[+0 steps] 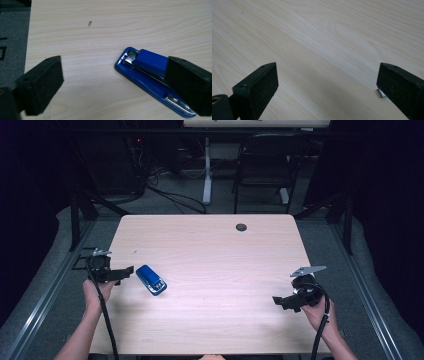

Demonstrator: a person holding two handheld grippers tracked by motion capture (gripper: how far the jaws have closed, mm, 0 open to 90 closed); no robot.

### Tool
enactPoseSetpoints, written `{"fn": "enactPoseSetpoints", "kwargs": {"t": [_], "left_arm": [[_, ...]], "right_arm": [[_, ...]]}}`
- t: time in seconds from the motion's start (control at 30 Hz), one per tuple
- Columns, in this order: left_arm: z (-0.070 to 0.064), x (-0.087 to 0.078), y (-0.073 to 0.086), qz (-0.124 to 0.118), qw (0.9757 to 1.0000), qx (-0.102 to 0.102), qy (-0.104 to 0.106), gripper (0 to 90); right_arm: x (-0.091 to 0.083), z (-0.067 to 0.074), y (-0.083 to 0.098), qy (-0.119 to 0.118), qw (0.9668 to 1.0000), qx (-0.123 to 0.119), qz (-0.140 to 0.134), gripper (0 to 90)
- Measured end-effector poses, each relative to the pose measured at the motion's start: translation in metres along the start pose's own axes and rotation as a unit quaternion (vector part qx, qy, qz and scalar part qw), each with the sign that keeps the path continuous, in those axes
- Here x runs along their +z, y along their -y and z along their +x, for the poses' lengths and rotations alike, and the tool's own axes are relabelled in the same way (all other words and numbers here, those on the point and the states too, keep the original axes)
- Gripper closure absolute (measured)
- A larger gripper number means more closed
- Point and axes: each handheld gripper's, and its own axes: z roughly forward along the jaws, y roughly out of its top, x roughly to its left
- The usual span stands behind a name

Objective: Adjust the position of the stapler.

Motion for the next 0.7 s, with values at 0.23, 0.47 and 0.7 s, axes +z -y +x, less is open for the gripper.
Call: {"fn": "enactPoseSetpoints", "kwargs": {"t": [0.23,0.47,0.7], "left_arm": [[-0.003,0.011,-0.005,-0.002,0.9999,0.016,0.006,19.0],[-0.004,0.025,-0.009,0.001,0.9988,0.047,0.016,55.4],[0.001,0.041,-0.008,0.011,0.9980,0.057,0.026,77.3]], "right_arm": [[-0.003,0.000,0.002,0.000,1.0000,0.002,-0.004,3.3],[-0.004,0.000,0.001,0.003,1.0000,0.001,-0.005,3.3],[0.001,0.001,-0.001,-0.002,1.0000,-0.009,0.002,3.4]]}}
